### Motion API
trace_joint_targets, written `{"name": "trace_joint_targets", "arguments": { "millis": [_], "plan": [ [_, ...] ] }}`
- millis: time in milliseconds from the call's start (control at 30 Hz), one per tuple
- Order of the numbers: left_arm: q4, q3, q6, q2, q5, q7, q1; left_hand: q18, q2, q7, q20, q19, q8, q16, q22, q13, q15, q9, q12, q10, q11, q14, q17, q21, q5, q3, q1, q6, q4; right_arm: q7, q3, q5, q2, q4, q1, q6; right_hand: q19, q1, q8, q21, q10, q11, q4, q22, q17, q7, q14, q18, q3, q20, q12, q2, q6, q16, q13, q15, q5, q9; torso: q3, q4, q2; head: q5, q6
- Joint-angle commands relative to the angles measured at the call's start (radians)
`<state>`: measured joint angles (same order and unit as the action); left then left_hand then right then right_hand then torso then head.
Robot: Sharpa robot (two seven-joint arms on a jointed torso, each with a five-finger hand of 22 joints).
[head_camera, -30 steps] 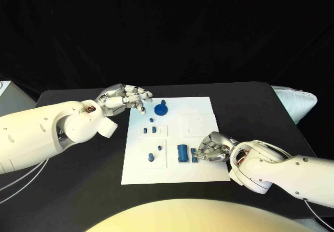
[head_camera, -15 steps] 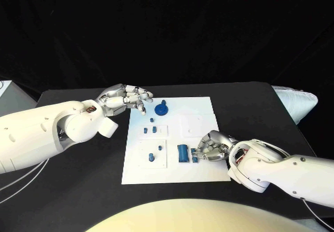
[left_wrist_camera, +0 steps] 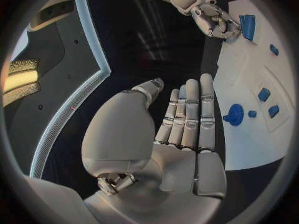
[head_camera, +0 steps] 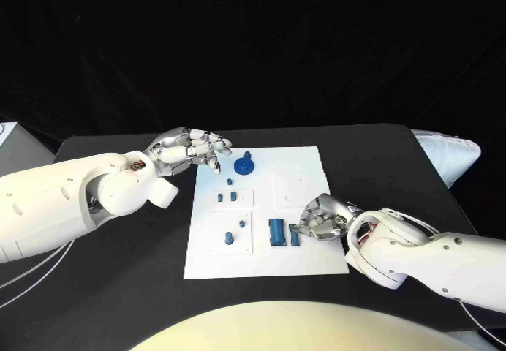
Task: Assemble the parts on the task board
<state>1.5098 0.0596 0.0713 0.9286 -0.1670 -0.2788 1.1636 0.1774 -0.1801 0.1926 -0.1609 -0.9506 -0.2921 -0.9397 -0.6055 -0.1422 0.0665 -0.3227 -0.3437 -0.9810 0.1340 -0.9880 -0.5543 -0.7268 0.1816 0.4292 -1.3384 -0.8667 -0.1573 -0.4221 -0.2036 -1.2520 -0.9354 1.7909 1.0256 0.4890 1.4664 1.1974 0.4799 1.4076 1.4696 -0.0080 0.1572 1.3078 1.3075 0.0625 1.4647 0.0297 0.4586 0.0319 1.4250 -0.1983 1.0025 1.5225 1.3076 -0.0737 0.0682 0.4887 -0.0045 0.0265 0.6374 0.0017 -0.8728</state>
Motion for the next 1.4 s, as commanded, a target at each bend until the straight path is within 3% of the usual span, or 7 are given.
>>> {"name": "trace_joint_targets", "arguments": {
  "millis": [33,167,233,300,667,1033,1400],
  "plan": [
    [0.0,0.0,0.02,-0.002,0.0,-0.007,-0.001,0.005,0.008,0.001,-0.003,-0.003,-0.003,0.003,0.001,-0.001,0.002,-0.001,-0.001,0.005,0.0,0.006,0.0,0.005,-0.002,0.001,-0.002,0.001,-0.007,-0.001,-0.004,-0.004,-0.001,-0.003,-0.004,0.01,0.073,-0.025,0.003,0.003,0.021,-0.003,0.011,0.224,0.199,0.0,0.091,-0.001,-0.014,-0.003,0.003,-0.012,0.002,0.004,0.171,-0.002,-0.004,-0.002,-0.0003,-0.0004,0.0,0.0,0.0],
    [0.0,0.0,0.021,-0.002,0.0,-0.006,-0.001,0.005,0.008,0.001,-0.003,-0.003,-0.004,0.003,0.001,-0.001,0.002,-0.001,-0.001,0.005,0.0,0.006,0.0,0.006,-0.002,0.0,-0.003,0.001,-0.008,0.017,-0.004,0.011,-0.002,0.001,-0.004,0.023,0.073,-0.048,0.003,0.002,0.021,-0.002,0.033,0.224,0.199,0.002,0.091,-0.001,-0.037,-0.002,0.003,-0.018,0.003,0.004,0.171,-0.001,-0.004,-0.003,-0.0003,-0.0005,0.0,0.0,0.0],
    [0.0,0.0,0.02,-0.002,-0.001,-0.006,-0.001,0.005,0.008,0.001,-0.003,-0.003,-0.004,0.003,0.001,-0.001,0.002,-0.001,-0.001,0.005,0.0,0.006,0.0,0.006,-0.002,0.0,-0.003,0.001,-0.008,0.033,-0.004,0.024,-0.003,0.004,-0.004,0.03,0.073,-0.067,0.004,0.002,0.022,-0.001,0.057,0.224,0.199,0.002,0.091,-0.001,-0.068,-0.002,0.004,-0.026,0.003,0.005,0.172,-0.001,0.033,-0.003,-0.0001,-0.0003,0.0,0.0,0.0],
    [0.0,0.0,0.02,-0.002,-0.002,-0.006,-0.001,0.005,0.008,0.001,-0.003,-0.003,-0.004,0.003,0.001,-0.001,0.002,-0.001,-0.001,0.005,0.0,0.006,0.0,0.006,-0.002,0.0,-0.003,0.001,-0.008,0.053,-0.004,0.034,-0.004,0.009,-0.005,0.04,0.073,-0.073,0.005,0.003,0.023,-0.001,0.067,0.224,0.2,0.002,0.091,-0.001,-0.082,-0.001,0.005,-0.03,0.003,0.005,0.173,-0.001,0.038,-0.003,0.0002,0.0,-0.001,0.0,0.0],
    [-0.001,0.0,0.018,-0.002,-0.013,-0.009,-0.001,0.005,0.008,0.001,-0.003,-0.003,-0.004,0.003,0.001,-0.001,0.002,-0.001,-0.001,0.005,0.0,0.006,0.0,0.006,-0.002,0.0,-0.003,0.001,-0.008,0.139,-0.003,0.056,-0.03,0.034,-0.005,0.114,0.074,-0.068,0.009,0.008,0.024,-0.002,0.089,0.225,0.201,0.001,0.092,-0.002,-0.126,-0.002,0.006,-0.029,0.004,0.006,0.175,-0.001,0.012,-0.002,0.0005,0.0003,0.0,0.0,0.0],
    [-0.001,0.0,0.017,-0.001,-0.014,-0.011,-0.001,0.005,0.008,0.001,-0.003,-0.003,-0.004,0.003,0.001,-0.001,0.002,-0.001,-0.001,0.005,0.0,0.006,0.0,0.006,-0.002,0.0,-0.003,0.001,-0.008,0.13,-0.004,0.048,-0.065,0.048,-0.01,-0.006,0.074,-0.003,0.011,0.008,0.022,-0.002,0.09,0.226,0.2,0.001,0.091,-0.002,-0.185,-0.001,0.003,-0.025,-0.001,0.005,0.173,-0.001,-0.017,-0.002,-0.0008,0.0002,0.0,0.0,0.0],
    [0.0,0.001,0.017,-0.001,-0.014,-0.011,-0.001,0.005,0.009,0.001,-0.003,-0.004,-0.004,0.003,0.001,-0.002,0.002,-0.001,-0.001,0.005,0.0,0.006,0.0,0.006,-0.002,-0.001,-0.004,0.001,-0.009,0.104,-0.004,0.029,-0.068,0.049,-0.02,-0.029,0.075,0.02,0.012,0.013,0.024,-0.002,0.089,0.227,0.202,0.0,0.092,-0.003,-0.199,-0.002,0.005,-0.016,0.002,0.006,0.175,-0.001,-0.017,-0.003,-0.0002,-0.0009,0.0,-0.001,0.0]
  ]
}}
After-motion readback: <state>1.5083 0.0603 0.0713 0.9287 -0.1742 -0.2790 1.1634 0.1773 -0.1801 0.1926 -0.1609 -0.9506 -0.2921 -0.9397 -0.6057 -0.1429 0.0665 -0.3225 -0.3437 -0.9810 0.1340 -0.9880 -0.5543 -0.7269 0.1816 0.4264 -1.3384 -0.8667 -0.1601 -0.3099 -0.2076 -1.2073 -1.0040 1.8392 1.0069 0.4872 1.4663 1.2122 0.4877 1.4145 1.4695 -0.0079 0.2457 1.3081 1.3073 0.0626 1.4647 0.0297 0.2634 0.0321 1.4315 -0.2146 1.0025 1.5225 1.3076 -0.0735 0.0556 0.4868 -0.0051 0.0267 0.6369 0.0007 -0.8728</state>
